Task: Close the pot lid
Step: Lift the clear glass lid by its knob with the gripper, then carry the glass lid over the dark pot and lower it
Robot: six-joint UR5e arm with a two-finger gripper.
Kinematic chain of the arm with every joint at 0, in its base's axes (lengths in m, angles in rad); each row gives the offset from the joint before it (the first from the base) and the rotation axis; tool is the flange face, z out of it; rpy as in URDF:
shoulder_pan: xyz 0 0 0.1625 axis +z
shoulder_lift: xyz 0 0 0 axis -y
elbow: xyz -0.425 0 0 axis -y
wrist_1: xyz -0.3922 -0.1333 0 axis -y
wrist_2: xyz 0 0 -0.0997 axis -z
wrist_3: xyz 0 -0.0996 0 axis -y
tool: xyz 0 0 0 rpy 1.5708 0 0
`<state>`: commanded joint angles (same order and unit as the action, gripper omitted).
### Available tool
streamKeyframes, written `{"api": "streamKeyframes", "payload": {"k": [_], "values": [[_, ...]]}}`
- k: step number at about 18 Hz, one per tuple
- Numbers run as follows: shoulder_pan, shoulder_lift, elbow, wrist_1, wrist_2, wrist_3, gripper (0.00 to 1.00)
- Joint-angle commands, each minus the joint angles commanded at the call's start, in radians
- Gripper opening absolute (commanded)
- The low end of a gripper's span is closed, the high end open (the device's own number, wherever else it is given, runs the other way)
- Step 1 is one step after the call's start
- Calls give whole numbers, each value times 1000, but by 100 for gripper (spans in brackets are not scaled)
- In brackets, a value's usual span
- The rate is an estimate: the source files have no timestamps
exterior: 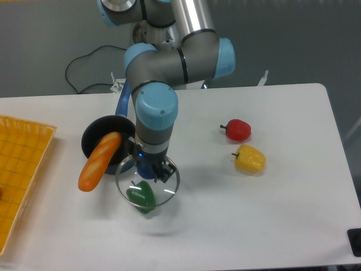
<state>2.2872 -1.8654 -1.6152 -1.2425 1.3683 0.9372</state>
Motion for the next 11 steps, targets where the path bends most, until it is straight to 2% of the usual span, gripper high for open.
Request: {"api": "streamKeyframes", "payload": {"k": [3,5,11], "values": [[-26,8,-9,-2,-2,-3,44],[-40,43,-43,0,-3,-2,44],[-55,112,-89,-5,-32,5,44]]}}
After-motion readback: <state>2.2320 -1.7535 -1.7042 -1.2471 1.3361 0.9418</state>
